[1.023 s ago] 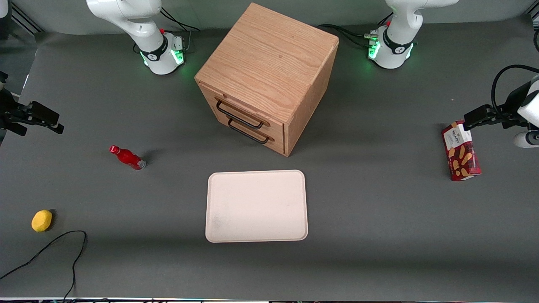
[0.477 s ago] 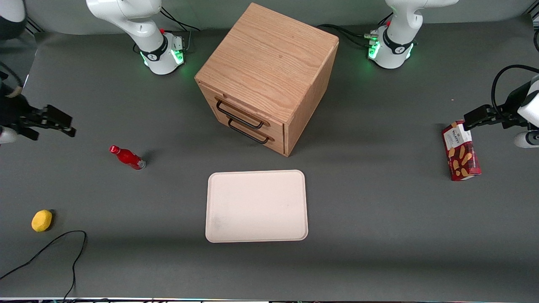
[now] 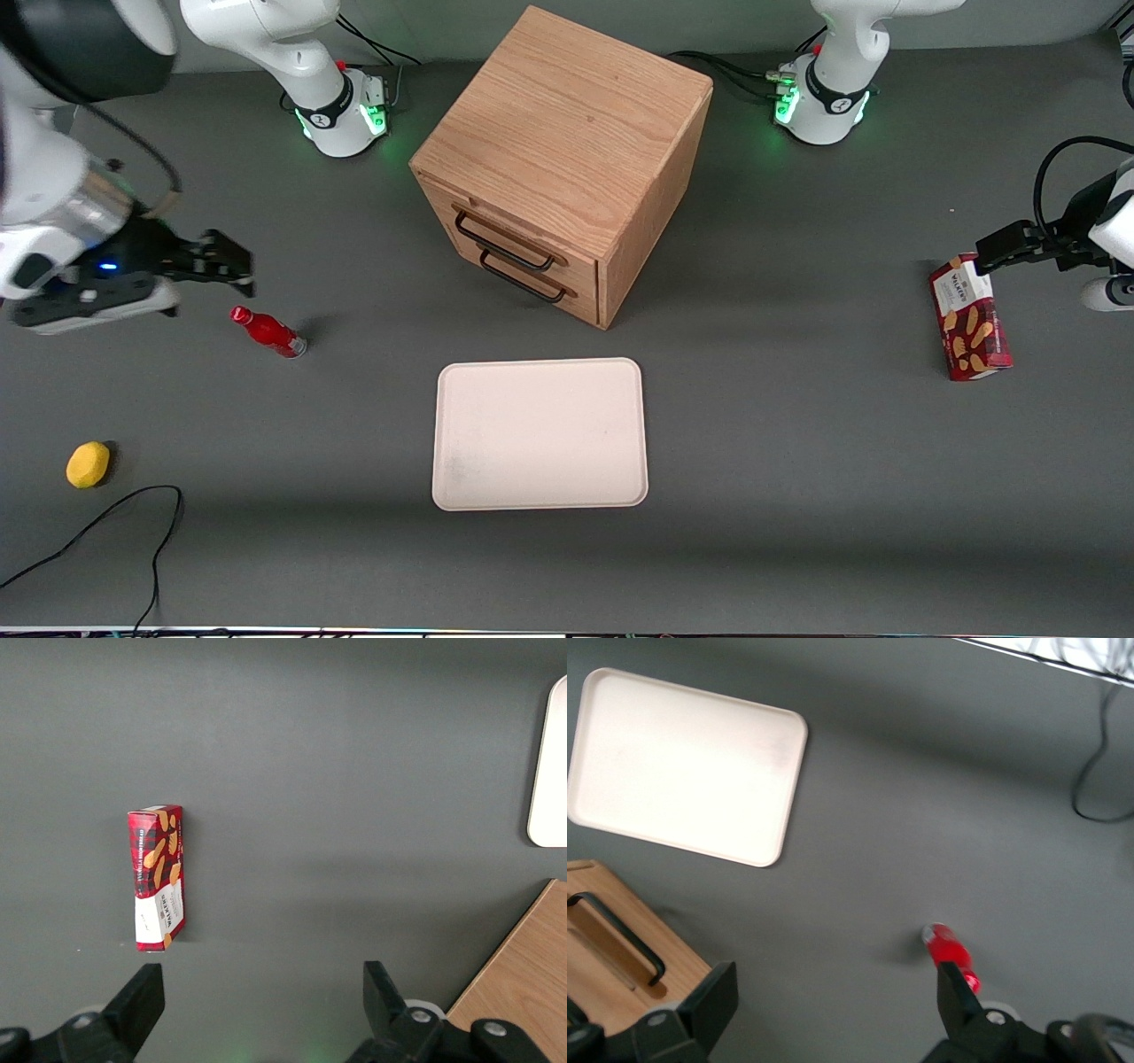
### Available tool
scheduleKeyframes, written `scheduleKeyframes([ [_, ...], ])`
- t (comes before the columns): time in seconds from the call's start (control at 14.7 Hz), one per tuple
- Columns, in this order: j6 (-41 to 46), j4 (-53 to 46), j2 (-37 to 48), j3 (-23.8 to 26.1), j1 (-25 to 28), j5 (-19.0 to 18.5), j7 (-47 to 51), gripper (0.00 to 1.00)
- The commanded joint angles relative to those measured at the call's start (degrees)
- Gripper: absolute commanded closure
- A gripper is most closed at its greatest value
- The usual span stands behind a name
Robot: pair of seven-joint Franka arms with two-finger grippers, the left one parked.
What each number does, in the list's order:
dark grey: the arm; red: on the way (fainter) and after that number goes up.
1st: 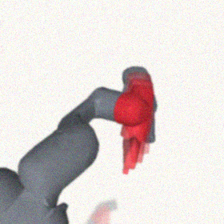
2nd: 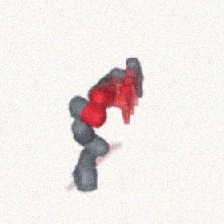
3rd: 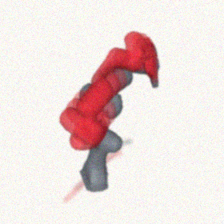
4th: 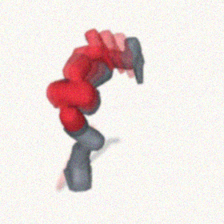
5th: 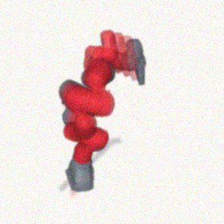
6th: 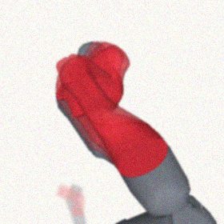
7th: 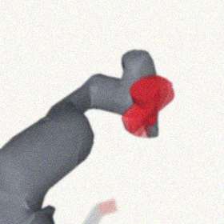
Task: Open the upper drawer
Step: 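Move the right gripper toward the upper drawer's black handle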
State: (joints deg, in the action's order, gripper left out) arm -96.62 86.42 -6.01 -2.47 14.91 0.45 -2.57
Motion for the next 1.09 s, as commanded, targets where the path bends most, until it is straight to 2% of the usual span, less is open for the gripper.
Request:
scheduleKeyframes([
  [0.0, 0.6, -4.8, -3.6, -0.5, 4.4, -0.2, 0.3, 0.00],
  [0.61, 0.8, -6.9, -7.4, -0.5, 18.6, 0.1, -2.4, 0.00],
  [1.02, 0.9, -6.5, -8.8, -0.4, 22.2, 0.3, -10.5, 0.00],
])
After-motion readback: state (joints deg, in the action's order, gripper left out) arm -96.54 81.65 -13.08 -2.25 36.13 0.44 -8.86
